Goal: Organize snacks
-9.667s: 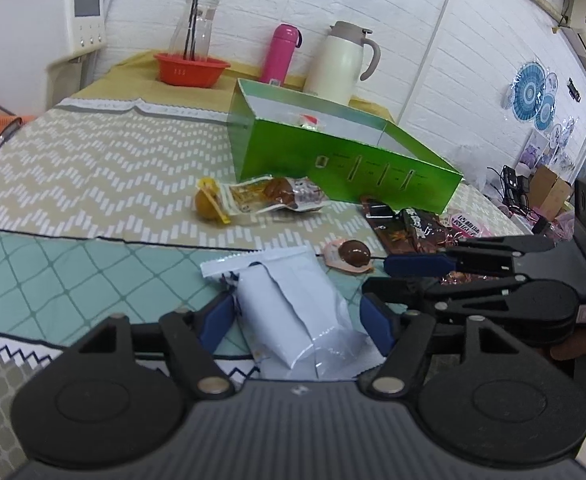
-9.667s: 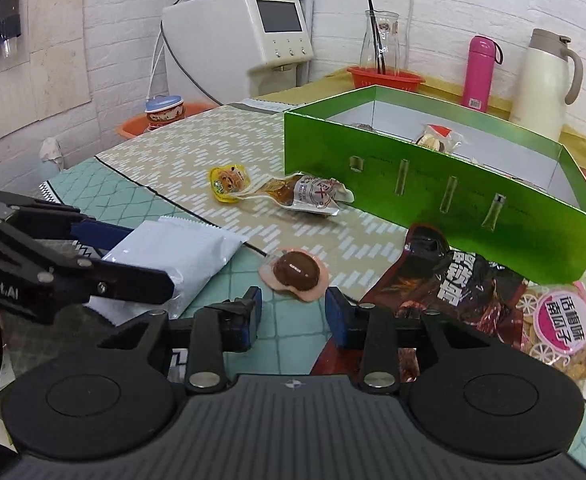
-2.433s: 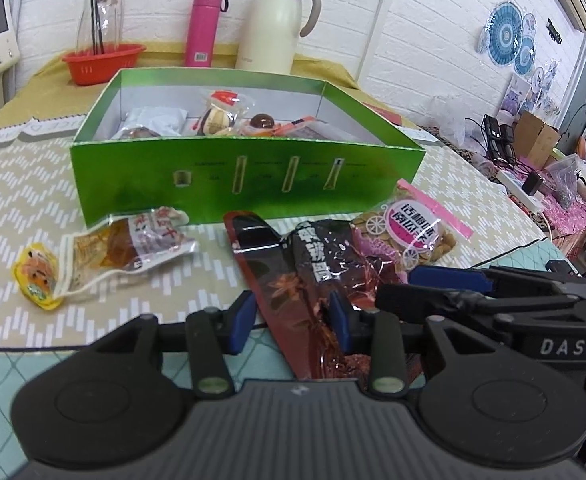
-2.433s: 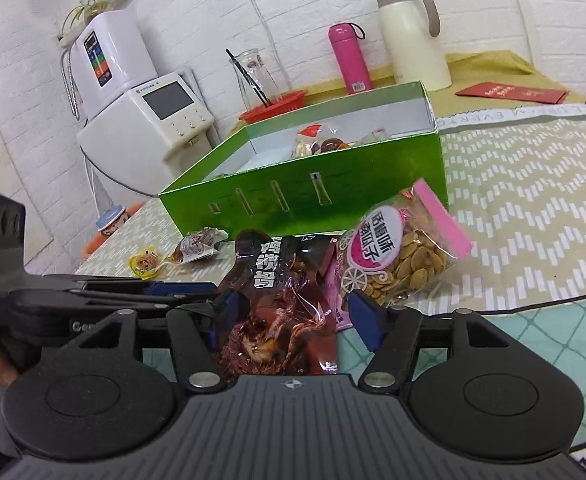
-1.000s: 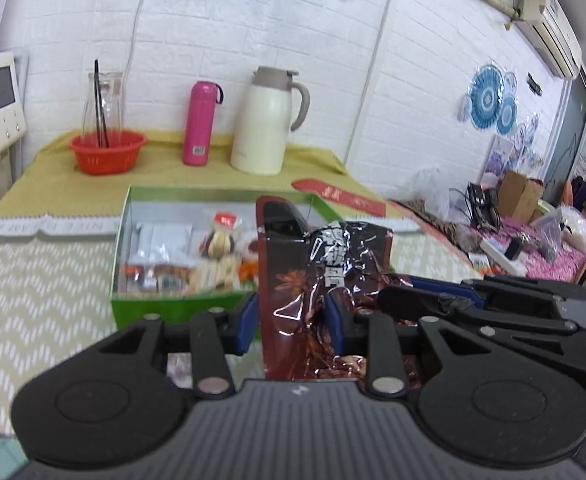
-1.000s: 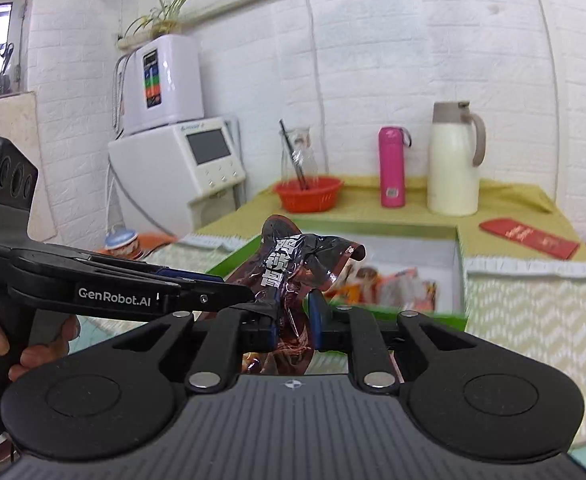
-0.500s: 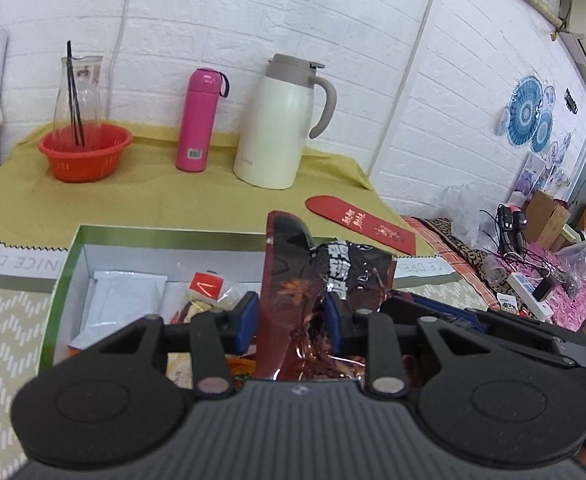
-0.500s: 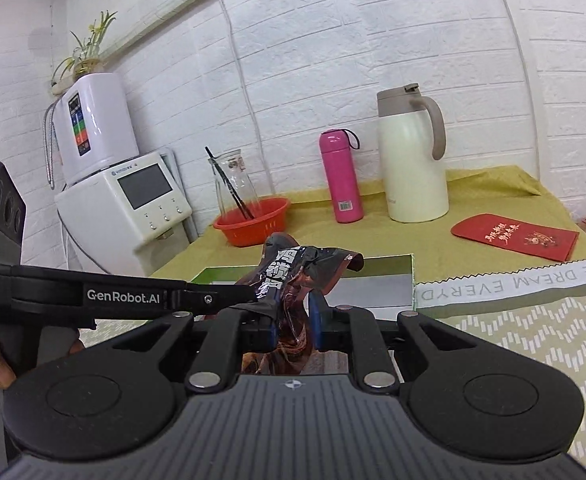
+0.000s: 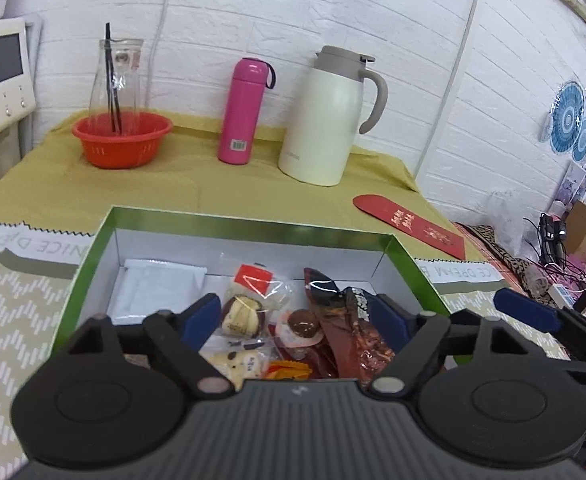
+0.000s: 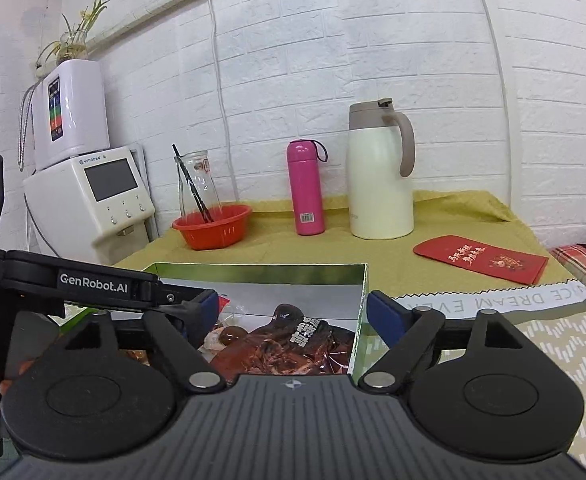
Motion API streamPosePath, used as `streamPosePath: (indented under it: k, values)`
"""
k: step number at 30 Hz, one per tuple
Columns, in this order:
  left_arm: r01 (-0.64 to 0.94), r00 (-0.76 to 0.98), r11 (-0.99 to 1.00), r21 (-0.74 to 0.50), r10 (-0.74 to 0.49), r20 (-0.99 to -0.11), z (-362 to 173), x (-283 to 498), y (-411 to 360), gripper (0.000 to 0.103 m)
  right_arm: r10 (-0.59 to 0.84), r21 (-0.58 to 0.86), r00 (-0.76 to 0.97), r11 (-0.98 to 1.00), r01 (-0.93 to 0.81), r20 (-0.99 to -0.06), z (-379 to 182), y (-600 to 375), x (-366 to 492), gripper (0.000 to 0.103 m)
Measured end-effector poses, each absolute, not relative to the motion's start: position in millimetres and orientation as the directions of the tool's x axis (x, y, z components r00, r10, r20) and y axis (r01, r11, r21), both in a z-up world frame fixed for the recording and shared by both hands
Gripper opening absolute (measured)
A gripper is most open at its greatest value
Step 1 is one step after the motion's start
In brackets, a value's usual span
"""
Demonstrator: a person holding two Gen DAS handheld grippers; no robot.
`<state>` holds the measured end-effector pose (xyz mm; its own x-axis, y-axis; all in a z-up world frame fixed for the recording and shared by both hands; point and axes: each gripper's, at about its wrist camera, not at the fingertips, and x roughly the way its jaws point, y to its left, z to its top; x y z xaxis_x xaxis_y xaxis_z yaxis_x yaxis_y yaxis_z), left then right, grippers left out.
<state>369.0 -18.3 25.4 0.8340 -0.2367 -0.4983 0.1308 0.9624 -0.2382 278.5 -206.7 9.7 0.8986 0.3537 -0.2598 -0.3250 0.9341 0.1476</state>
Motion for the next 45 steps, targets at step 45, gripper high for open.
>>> streamPosePath:
  k: [45]
  values:
    - [0.161,0.787,0.967,-0.196,-0.246,-0.566,-12,126,70,0.093,0.158,0.043,0.846,0.986,-0.159,-0.508,-35,-168,177,0.103]
